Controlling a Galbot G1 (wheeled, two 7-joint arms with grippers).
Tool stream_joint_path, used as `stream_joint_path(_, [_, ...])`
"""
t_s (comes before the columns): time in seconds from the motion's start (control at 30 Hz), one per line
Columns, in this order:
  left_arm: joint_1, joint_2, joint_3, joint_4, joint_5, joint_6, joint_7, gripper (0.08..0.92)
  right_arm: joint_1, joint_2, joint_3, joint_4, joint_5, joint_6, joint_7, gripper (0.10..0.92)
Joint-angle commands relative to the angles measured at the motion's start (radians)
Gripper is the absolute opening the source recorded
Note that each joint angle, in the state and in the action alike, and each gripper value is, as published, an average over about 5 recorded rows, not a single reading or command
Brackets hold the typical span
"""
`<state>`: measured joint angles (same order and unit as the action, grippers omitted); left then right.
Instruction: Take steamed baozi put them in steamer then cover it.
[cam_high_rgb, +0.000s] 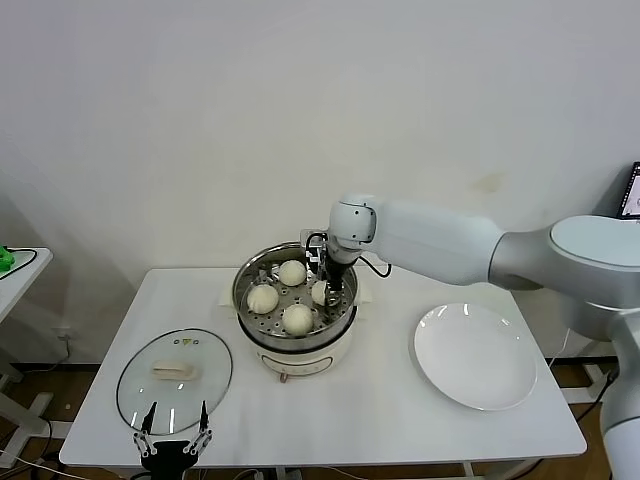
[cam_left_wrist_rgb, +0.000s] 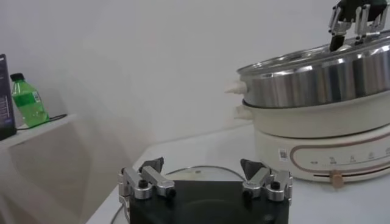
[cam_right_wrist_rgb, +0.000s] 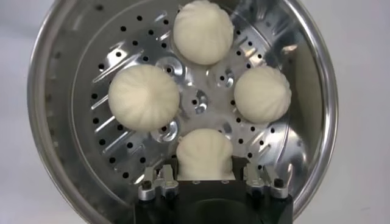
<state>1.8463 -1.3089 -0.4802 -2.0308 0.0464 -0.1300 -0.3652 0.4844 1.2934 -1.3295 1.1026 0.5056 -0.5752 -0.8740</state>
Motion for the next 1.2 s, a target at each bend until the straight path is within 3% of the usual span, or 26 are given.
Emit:
stream_joint_path(0.03, [0.000, 0.000, 0.000, 0.001, 0.001, 0.000, 0.000, 0.823, -0.005, 0.003, 0.001, -0.004, -0.016, 0.001, -0.002, 0.560])
stream_joint_path(0.23, [-0.001, -0.002, 0.001, 0.002, 0.001, 0.000, 0.000, 0.823, -0.007, 0.000, 0.003, -0.001, -0.021, 0.006, -0.004, 0.568])
stream_joint_path(0.57, [-0.003, 0.002, -0.003, 0.001, -0.001, 0.002, 0.000, 0.823, 0.019, -0.017, 0.013, 0.027, -0.019, 0.006, -0.001, 0.803])
stream_joint_path(0.87, [-0.021, 0.034, -0.026, -0.002, -0.054, 0.030, 0.002, 0.823, 0.093, -0.078, 0.069, 0.103, 0.019, -0.003, 0.026, 0.823])
stream_joint_path(1.0, [-0.034, 0.050, -0.035, -0.001, -0.087, 0.031, 0.002, 0.823, 0.113, -0.137, 0.125, 0.160, 0.067, -0.006, 0.103, 0.823])
stream_joint_path(1.2, [-0.068, 0.074, -0.048, 0.015, -0.130, 0.027, 0.003, 0.823, 0.043, -0.312, 0.253, 0.341, 0.139, 0.000, 0.374, 0.823])
